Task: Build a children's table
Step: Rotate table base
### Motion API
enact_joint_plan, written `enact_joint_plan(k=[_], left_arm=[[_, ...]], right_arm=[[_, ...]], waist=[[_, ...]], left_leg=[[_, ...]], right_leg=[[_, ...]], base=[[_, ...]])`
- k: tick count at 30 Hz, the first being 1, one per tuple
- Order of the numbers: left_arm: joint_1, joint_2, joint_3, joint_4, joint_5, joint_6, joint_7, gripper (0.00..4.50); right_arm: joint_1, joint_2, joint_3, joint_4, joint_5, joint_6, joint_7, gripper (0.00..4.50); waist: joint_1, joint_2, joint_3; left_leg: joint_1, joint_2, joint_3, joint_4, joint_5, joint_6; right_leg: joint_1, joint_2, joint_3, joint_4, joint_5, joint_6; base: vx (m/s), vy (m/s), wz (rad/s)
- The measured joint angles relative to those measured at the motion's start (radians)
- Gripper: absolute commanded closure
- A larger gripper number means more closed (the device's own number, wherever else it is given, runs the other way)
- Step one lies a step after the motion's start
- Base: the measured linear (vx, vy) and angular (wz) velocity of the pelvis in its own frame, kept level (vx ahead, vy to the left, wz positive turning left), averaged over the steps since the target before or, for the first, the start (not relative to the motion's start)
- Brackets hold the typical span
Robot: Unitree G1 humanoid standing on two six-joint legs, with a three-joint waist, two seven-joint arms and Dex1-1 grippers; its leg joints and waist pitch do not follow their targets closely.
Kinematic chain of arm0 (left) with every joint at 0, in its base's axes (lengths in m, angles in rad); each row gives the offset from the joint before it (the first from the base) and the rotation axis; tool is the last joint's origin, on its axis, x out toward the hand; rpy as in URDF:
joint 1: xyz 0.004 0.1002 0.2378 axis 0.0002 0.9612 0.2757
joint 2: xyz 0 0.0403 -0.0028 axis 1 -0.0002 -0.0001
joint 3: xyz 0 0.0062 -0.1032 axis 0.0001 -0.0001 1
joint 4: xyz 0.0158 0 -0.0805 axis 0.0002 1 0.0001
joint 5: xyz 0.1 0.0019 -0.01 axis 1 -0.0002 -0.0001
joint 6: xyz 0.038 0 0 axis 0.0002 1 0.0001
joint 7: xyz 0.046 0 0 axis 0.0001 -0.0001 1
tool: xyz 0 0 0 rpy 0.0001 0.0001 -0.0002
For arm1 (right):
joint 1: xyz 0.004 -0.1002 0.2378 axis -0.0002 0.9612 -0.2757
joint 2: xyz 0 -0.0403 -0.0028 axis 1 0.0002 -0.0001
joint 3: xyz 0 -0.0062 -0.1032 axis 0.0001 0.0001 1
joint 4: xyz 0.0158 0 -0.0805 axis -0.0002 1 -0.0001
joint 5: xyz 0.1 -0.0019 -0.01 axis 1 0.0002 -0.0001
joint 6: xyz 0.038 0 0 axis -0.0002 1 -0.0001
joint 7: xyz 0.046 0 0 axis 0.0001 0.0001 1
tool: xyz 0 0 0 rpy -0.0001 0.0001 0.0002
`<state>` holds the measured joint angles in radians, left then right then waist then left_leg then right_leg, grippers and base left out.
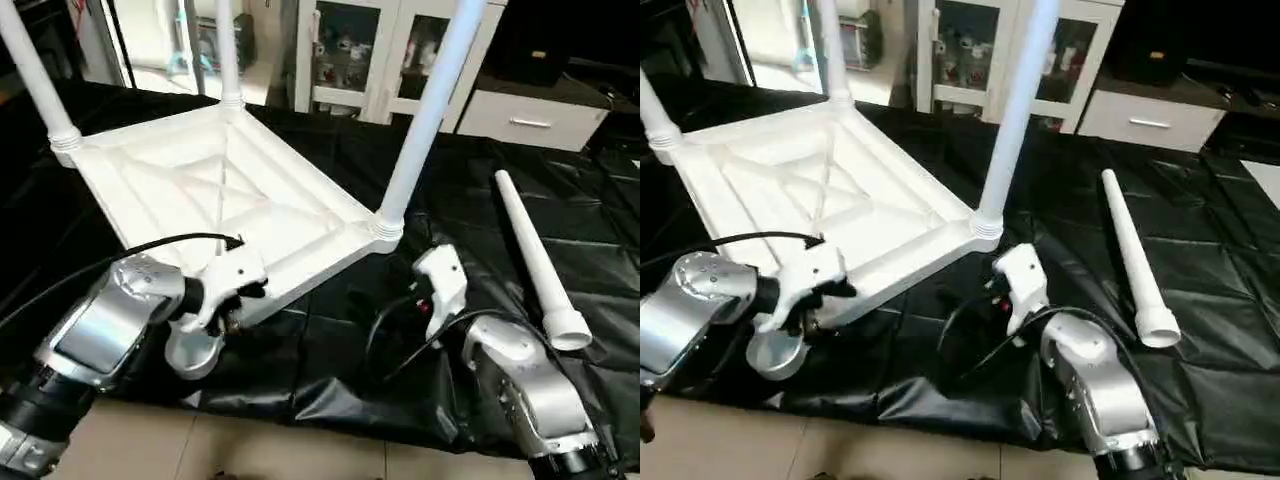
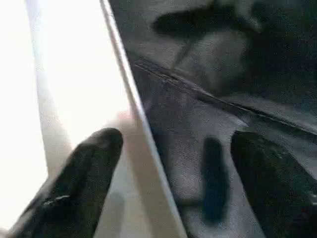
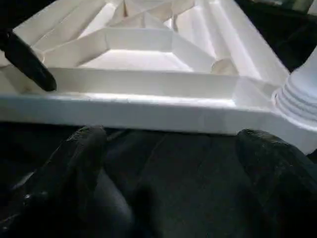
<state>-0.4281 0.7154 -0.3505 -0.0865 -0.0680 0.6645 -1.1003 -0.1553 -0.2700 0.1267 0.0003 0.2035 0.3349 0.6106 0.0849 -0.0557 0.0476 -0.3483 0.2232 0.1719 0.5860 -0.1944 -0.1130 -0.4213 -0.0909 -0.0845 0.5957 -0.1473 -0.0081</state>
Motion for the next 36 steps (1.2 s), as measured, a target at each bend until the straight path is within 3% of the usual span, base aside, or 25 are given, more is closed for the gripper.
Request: enact_joint_plan(k=[5, 8, 14, 21, 27, 31, 32, 36], left_arm=[[0.007, 0.038, 0.055, -0.062, -0.056, 0.007, -0.056, 0.08], [0.007, 0.067, 0.056, -0.042, -0.034, -0.010, -0.044, 0.08], [0.004, 0.024, 0.018, 0.029, 0.028, -0.017, 0.027, 0.08], [-0.039, -0.085, 0.018, 0.069, 0.016, 0.026, 0.100, 0.66], [-0.041, -0.104, -0.005, 0.077, 0.027, 0.037, 0.112, 1.29], [-0.041, -0.104, -0.009, 0.082, 0.028, 0.056, 0.121, 1.40], [-0.041, -0.104, -0.009, 0.082, 0.028, 0.058, 0.124, 1.67], [-0.041, -0.112, -0.010, 0.091, 0.032, 0.067, 0.130, 1.88]], right_arm=[[0.004, -0.013, 0.000, -0.003, 0.002, 0.012, 0.011, 0.00], [0.011, -0.030, 0.008, -0.020, 0.008, 0.014, 0.040, 0.00], [0.011, -0.030, 0.022, -0.023, 0.006, 0.013, 0.044, 0.00], [0.009, -0.028, 0.022, -0.023, -0.003, 0.012, 0.027, 0.00], [0.009, -0.029, 0.022, -0.023, -0.005, 0.012, 0.025, 0.00], [0.009, -0.032, 0.024, -0.023, -0.003, 0.012, 0.035, 0.00], [0.011, -0.040, 0.029, -0.029, 0.000, 0.012, 0.050, 0.00], [0.033, -0.064, 0.046, -0.063, 0.019, 0.012, 0.102, 0.00]], waist=[[0.000, 0.000, 0.000], [0.000, 0.000, 0.000], [0.003, -0.001, 0.000], [0.002, -0.001, -0.001], [0.001, -0.001, -0.001], [0.001, -0.001, -0.001], [0.001, -0.001, -0.001], [0.003, -0.001, -0.001]], left_leg=[[0.000, 0.000, 0.000, 0.000, 0.000, 0.000], [0.000, 0.000, 0.000, 0.000, 0.000, 0.000], [0.001, 0.000, 0.000, 0.001, 0.000, 0.000], [0.000, 0.000, -0.001, 0.001, 0.000, 0.000], [0.000, 0.000, -0.001, 0.001, 0.000, 0.000], [0.000, 0.000, -0.001, 0.002, 0.000, 0.000], [0.000, 0.000, -0.001, 0.002, 0.000, 0.000], [0.000, 0.000, -0.001, 0.002, 0.000, 0.000]], right_leg=[[0.000, 0.000, 0.000, 0.000, -0.001, 0.001], [0.000, 0.000, 0.000, 0.000, -0.001, 0.001], [0.002, 0.000, 0.000, 0.000, -0.001, 0.001], [0.003, 0.000, 0.000, 0.001, -0.001, 0.001], [0.002, 0.000, 0.000, 0.000, -0.001, 0.001], [0.003, 0.000, 0.001, 0.001, -0.001, 0.001], [0.003, 0.000, 0.001, 0.001, -0.001, 0.001], [0.003, 0.000, 0.001, 0.000, -0.001, 0.001]], base=[[0.000, 0.000, 0.00], [0.000, 0.000, 0.00], [0.000, 0.000, 0.00], [0.000, 0.000, 0.00], [0.000, 0.000, 0.00], [0.000, 0.000, 0.00], [0.000, 0.000, 0.00], [0.000, 0.000, 0.00]])
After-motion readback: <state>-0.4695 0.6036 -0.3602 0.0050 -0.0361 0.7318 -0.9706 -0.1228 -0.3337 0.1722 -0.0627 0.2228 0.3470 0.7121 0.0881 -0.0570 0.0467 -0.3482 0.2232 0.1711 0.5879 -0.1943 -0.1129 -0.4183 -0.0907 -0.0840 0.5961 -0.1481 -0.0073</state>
